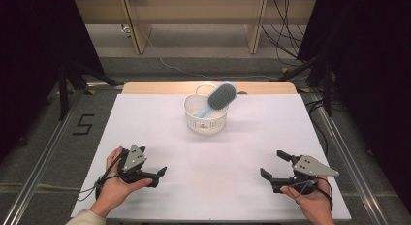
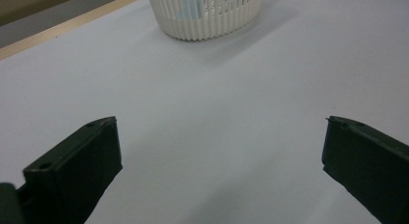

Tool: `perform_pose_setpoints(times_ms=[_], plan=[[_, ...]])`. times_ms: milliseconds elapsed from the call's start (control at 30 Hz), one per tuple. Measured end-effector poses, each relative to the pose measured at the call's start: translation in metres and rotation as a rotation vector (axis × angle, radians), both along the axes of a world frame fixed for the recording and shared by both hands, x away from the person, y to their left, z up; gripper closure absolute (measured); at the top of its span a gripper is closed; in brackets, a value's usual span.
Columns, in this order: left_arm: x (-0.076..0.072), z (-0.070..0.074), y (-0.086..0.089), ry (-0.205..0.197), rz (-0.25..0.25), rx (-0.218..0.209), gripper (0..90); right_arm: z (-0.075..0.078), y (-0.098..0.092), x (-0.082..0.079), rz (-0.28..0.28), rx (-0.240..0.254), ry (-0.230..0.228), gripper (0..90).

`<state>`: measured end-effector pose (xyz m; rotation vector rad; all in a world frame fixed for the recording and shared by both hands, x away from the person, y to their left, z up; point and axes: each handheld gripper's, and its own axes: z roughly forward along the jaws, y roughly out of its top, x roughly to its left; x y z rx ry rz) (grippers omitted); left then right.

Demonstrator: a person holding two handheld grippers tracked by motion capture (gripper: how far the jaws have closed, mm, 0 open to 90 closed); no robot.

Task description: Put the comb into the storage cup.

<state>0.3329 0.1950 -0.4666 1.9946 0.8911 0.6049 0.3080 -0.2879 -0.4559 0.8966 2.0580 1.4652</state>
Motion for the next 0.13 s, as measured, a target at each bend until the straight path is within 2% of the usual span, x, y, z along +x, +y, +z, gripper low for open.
perform_pose_setpoints(times_ms=[133], plan=[[-0.0004, -0.0013, -0.0010, 0.005, -0.003, 0.004, 0.0, 0.0000, -0.0002, -0.0001, 0.000, -0.001, 0.000, 13.0]])
